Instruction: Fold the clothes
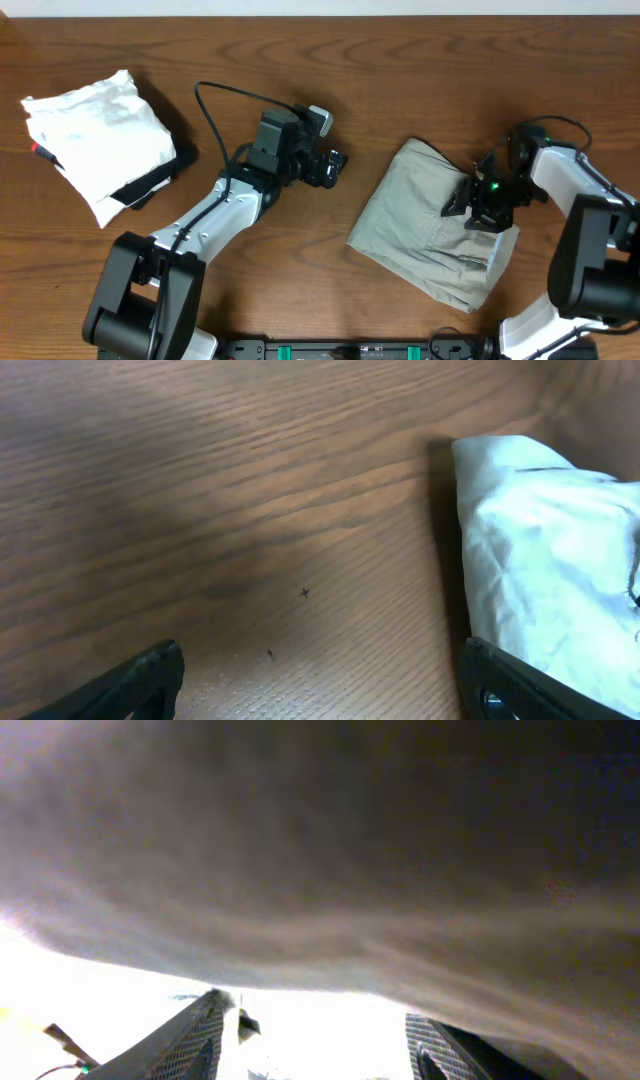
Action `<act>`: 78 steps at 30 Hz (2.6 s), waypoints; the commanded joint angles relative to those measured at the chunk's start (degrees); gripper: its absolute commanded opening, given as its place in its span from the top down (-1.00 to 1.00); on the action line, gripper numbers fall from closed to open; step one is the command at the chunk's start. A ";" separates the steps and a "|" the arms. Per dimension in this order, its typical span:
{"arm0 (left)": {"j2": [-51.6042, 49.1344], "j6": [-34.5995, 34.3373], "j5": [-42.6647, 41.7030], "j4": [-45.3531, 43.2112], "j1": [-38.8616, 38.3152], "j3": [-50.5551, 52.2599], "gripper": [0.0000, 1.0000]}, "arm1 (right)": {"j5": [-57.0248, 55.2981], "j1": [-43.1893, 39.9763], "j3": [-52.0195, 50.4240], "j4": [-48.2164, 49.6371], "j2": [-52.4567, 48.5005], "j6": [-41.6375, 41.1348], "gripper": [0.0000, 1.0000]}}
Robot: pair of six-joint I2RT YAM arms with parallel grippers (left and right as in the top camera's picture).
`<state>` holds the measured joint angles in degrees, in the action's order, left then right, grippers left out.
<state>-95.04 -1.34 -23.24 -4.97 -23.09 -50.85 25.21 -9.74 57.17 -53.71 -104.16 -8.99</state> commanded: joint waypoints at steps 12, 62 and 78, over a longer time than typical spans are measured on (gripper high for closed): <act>0.33 -0.48 -4.42 2.23 -5.18 -0.39 -0.80 | -10.43 0.09 -6.38 9.25 -3.80 2.03 -0.19; -13.09 -11.47 -6.56 -22.95 -5.38 -0.39 -0.96 | -19.43 14.62 12.41 -6.10 25.07 7.32 -0.54; -26.16 -17.07 -18.47 -27.65 -5.68 -10.93 -0.68 | -19.41 14.62 12.41 -7.80 25.09 7.32 -0.52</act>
<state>-120.05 -17.32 -33.87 -32.45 -28.40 -59.29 6.31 5.37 69.63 -61.52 -79.11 -1.04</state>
